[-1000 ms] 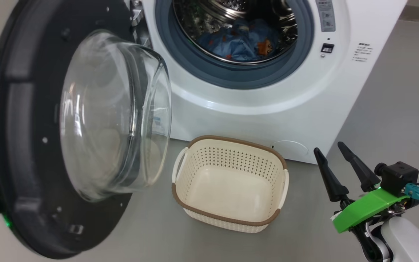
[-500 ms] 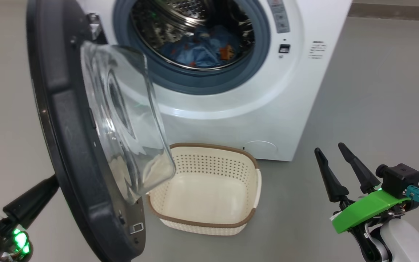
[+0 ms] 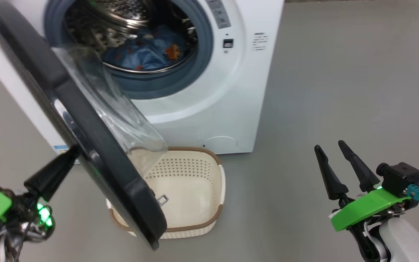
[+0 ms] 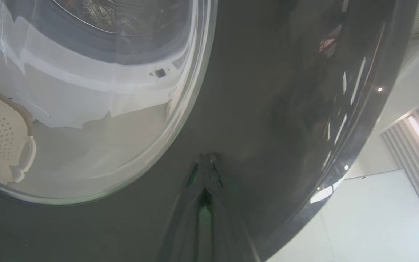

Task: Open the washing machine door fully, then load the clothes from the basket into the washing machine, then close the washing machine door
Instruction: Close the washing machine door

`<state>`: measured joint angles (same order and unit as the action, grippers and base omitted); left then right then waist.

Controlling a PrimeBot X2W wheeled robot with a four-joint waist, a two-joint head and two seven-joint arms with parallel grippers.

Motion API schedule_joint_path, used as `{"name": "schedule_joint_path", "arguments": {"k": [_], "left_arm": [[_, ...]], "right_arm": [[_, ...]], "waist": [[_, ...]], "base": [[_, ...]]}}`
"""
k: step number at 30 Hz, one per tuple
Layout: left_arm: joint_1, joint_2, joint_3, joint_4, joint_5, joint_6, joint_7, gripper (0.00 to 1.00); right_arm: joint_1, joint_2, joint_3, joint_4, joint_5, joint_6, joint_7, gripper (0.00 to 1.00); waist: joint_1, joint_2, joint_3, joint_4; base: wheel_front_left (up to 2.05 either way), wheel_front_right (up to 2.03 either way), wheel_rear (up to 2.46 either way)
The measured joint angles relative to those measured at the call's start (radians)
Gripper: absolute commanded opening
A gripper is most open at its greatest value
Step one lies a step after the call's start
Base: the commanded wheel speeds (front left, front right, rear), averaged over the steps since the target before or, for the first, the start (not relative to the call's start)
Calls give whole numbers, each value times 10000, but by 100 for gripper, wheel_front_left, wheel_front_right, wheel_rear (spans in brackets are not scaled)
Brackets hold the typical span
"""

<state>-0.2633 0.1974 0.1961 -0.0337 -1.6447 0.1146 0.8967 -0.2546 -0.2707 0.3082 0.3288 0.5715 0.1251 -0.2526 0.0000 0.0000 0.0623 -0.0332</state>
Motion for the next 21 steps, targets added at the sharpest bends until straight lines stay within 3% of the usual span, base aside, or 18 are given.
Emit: {"name": "schedule_joint_path", "arguments": {"k": [13, 21], "left_arm": [[-1476, -378, 111, 1421, 650, -299, -1325, 0], [-1864, -479, 115, 1919, 811, -560, -1593, 0]], "right_arm": [[-6, 148, -107, -67, -6, 0, -2, 100], [-8, 174, -209, -88, -71, 0, -2, 100]], "waist": [[0, 0, 348, -1326], [1, 0, 540, -1610]], "base": [[0, 0, 0], [0, 0, 0]]}}
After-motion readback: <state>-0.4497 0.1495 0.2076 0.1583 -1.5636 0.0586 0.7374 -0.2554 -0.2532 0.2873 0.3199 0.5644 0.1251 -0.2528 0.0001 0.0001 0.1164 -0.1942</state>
